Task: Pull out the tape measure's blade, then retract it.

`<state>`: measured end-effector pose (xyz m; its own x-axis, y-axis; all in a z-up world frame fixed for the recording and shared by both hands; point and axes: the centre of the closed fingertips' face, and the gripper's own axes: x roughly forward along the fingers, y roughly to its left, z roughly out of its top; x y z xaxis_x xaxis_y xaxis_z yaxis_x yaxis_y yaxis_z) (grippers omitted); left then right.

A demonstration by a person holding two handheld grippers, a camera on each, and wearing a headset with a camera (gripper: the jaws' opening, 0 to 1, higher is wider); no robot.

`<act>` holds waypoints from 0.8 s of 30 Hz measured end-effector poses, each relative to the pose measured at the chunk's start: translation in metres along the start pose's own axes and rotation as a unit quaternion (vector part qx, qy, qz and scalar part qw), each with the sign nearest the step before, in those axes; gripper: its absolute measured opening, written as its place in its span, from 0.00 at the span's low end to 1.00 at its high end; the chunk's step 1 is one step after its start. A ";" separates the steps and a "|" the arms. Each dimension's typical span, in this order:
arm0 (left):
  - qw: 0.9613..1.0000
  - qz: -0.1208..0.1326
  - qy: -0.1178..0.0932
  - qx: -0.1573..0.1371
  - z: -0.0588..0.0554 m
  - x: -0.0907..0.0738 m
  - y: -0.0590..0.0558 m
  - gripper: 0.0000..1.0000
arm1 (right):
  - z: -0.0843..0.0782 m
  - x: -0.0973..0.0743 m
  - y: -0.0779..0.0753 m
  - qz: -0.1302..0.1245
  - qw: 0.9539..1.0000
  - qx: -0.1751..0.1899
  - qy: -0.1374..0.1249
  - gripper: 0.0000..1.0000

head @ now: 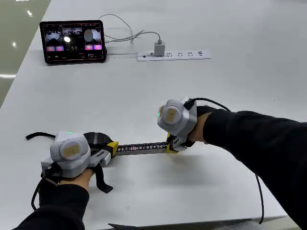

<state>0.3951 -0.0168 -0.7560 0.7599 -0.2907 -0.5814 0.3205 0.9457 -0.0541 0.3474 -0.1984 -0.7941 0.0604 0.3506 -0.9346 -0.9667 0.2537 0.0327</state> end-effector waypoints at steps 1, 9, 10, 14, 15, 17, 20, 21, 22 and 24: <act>1.000 0.000 0.000 0.000 0.000 0.000 0.000 0.60 | 0.000 0.000 0.000 0.000 1.000 0.001 0.000 0.09; 1.000 0.000 0.000 -0.001 0.000 0.001 0.000 0.60 | 0.003 0.001 0.000 0.000 1.000 -0.002 0.001 0.09; 1.000 0.000 0.000 -0.001 -0.001 0.001 0.000 0.60 | 0.003 0.001 0.000 0.000 1.000 -0.002 0.001 0.09; 1.000 0.000 0.000 0.000 -0.001 0.001 0.001 0.60 | 0.005 0.002 0.000 -0.001 1.000 -0.002 0.001 0.09; 1.000 0.000 -0.001 0.000 -0.001 0.001 0.001 0.60 | 0.005 0.002 0.000 -0.001 1.000 -0.002 0.001 0.09; 1.000 0.000 -0.001 -0.001 -0.001 0.002 0.001 0.60 | 0.006 0.002 0.000 -0.002 1.000 -0.001 0.001 0.09; 1.000 -0.001 0.001 0.000 -0.001 0.002 0.001 0.60 | 0.007 0.003 0.000 0.000 1.000 -0.002 0.002 0.09; 1.000 -0.001 0.001 0.000 -0.001 0.002 0.001 0.60 | 0.007 0.003 0.000 0.000 1.000 -0.002 0.002 0.09; 1.000 -0.001 0.001 0.000 -0.001 0.002 0.001 0.60 | 0.007 0.003 0.001 0.000 1.000 -0.002 0.002 0.09; 1.000 0.000 0.000 0.000 -0.001 0.002 0.001 0.60 | 0.008 0.003 0.001 -0.001 1.000 -0.002 0.003 0.09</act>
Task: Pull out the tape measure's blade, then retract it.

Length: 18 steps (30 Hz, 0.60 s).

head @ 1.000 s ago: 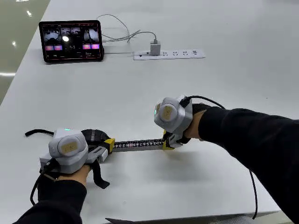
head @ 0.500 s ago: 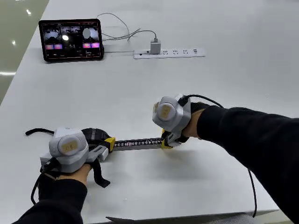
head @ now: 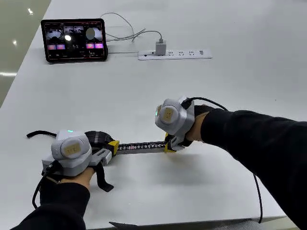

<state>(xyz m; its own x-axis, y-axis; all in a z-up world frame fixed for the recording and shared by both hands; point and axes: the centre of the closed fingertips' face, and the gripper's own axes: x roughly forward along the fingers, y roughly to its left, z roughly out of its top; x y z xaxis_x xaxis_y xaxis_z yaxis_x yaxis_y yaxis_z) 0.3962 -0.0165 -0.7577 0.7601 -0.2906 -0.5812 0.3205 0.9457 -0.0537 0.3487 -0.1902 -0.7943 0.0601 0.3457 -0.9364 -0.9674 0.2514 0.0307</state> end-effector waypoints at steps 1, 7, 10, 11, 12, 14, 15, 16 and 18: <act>1.000 0.000 -0.001 0.000 0.000 0.000 0.000 0.60 | 0.000 0.000 0.000 0.000 1.000 0.000 0.000 0.09; 1.000 -0.003 0.001 -0.002 0.000 -0.002 -0.001 0.59 | 0.002 0.000 0.001 0.000 1.000 0.000 -0.002 0.09; 1.000 -0.003 0.002 -0.002 0.000 -0.002 -0.001 0.59 | 0.003 0.000 0.001 0.000 1.000 0.000 -0.003 0.09; 1.000 -0.003 0.002 -0.002 0.000 -0.002 -0.001 0.59 | 0.003 0.000 0.001 0.000 1.000 0.001 -0.003 0.09; 1.000 -0.004 0.002 -0.002 0.000 -0.002 -0.001 0.59 | 0.003 0.000 0.001 0.000 1.000 0.001 -0.004 0.09; 1.000 -0.005 0.003 -0.001 0.000 -0.003 -0.002 0.59 | 0.004 0.000 0.002 0.000 1.000 -0.001 -0.003 0.09; 1.000 -0.005 0.003 -0.001 0.000 -0.003 -0.002 0.60 | 0.004 0.001 0.001 0.000 1.000 -0.001 -0.003 0.09; 1.000 -0.005 0.003 0.000 0.000 -0.003 -0.002 0.60 | 0.004 0.001 0.002 0.000 1.000 -0.001 -0.003 0.09; 1.000 -0.005 0.004 0.000 0.000 -0.003 -0.002 0.60 | 0.005 0.001 0.002 0.000 1.000 -0.001 -0.003 0.09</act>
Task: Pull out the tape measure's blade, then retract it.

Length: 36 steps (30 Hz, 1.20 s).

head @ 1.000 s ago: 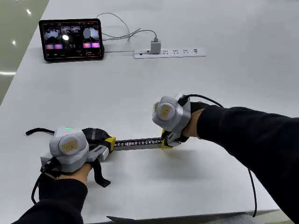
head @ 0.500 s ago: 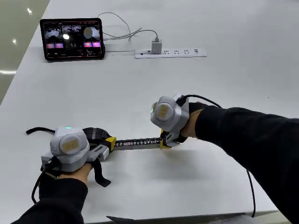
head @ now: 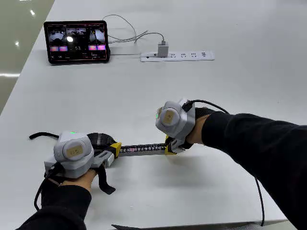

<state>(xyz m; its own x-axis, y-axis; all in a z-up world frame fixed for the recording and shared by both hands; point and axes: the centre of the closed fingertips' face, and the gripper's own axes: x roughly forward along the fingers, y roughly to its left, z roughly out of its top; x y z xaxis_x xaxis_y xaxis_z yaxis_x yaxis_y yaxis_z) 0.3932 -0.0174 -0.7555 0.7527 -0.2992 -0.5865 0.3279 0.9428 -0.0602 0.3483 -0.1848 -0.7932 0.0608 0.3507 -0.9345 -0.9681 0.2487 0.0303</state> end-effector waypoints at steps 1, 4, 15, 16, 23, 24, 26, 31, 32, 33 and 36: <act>1.000 0.000 0.000 0.000 0.000 0.000 0.000 0.60 | 0.000 0.000 0.000 0.000 1.000 0.000 0.000 0.09; 1.000 0.000 0.000 0.000 0.000 0.000 0.000 0.60 | 0.001 0.000 0.000 0.000 1.000 0.000 0.000 0.09; 1.000 -0.006 -0.004 -0.007 0.000 -0.001 0.000 0.59 | 0.006 0.002 0.001 0.000 1.000 0.002 -0.001 0.09; 1.000 -0.007 -0.004 -0.008 0.000 -0.001 0.000 0.59 | 0.006 0.002 0.001 0.000 1.000 0.002 -0.001 0.09; 1.000 -0.009 -0.002 -0.009 0.001 -0.002 0.000 0.59 | 0.009 0.003 0.001 0.003 1.000 0.005 -0.008 0.09; 1.000 -0.009 -0.001 -0.009 0.001 -0.002 0.000 0.59 | 0.009 0.003 0.001 0.003 1.000 0.005 -0.008 0.09; 1.000 -0.010 -0.001 -0.010 0.000 -0.001 0.001 0.59 | 0.010 0.003 0.000 0.002 1.000 0.005 -0.010 0.09; 1.000 -0.012 0.002 -0.011 0.000 -0.001 0.001 0.59 | 0.012 0.004 0.001 0.002 1.000 0.003 -0.013 0.09; 1.000 -0.012 0.002 -0.011 0.000 -0.002 0.001 0.59 | 0.012 0.004 0.001 0.002 1.000 0.002 -0.013 0.09; 1.000 -0.013 0.002 -0.011 0.000 -0.001 0.001 0.59 | 0.013 0.004 0.001 0.003 1.000 0.002 -0.013 0.09; 1.000 -0.013 0.002 -0.012 0.000 -0.002 0.000 0.59 | 0.014 0.004 0.000 0.003 1.000 0.005 -0.016 0.09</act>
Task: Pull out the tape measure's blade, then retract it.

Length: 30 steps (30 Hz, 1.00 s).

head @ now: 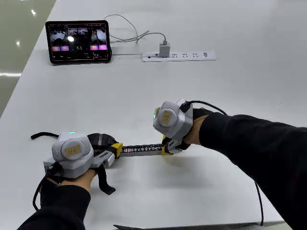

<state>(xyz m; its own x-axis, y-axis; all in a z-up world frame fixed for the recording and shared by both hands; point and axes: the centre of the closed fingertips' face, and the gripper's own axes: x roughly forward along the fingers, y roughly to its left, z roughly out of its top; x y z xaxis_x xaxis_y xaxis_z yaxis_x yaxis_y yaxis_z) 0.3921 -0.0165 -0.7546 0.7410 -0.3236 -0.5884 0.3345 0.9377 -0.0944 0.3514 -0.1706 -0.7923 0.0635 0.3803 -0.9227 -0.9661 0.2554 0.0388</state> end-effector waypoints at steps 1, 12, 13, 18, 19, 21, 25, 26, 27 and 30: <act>1.000 -0.001 0.000 0.000 0.000 0.000 0.000 0.59 | 0.001 0.000 0.000 0.001 1.000 0.000 -0.004 0.09; 1.000 -0.003 0.001 -0.001 0.000 0.000 0.000 0.59 | 0.004 0.002 0.000 0.002 1.000 -0.001 -0.012 0.09; 1.000 -0.003 0.001 -0.001 0.000 0.000 0.000 0.59 | 0.004 0.003 0.000 0.002 1.000 -0.003 -0.012 0.09; 1.000 -0.003 0.001 -0.002 0.000 -0.001 0.000 0.59 | 0.005 0.003 0.001 0.005 1.000 0.000 -0.018 0.09; 1.000 -0.003 0.002 -0.002 0.000 -0.001 0.000 0.59 | 0.006 0.003 0.001 0.005 1.000 0.000 -0.020 0.09; 1.000 -0.004 0.003 -0.002 0.000 -0.001 0.000 0.59 | 0.007 0.004 0.002 0.004 1.000 -0.003 -0.022 0.09; 1.000 -0.003 0.002 -0.001 0.000 0.000 0.000 0.59 | 0.008 0.004 0.003 0.004 1.000 -0.008 -0.022 0.09; 1.000 -0.003 0.003 -0.001 0.000 0.000 0.000 0.59 | 0.008 0.004 0.003 0.004 1.000 -0.008 -0.024 0.09; 1.000 -0.003 0.003 -0.001 0.000 0.000 0.000 0.59 | 0.009 0.005 0.003 0.003 1.000 -0.009 -0.025 0.09; 1.000 -0.004 0.003 -0.001 0.000 0.000 0.000 0.59 | 0.010 0.005 0.003 0.004 1.000 -0.008 -0.028 0.09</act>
<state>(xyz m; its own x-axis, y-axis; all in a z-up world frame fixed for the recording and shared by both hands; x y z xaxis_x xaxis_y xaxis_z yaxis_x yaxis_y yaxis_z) 0.3919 -0.0167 -0.7546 0.7346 -0.3306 -0.5925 0.3396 0.9352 -0.1008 0.3514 -0.1590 -0.7928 0.0701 0.4313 -0.8995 -0.9702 0.2390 0.0390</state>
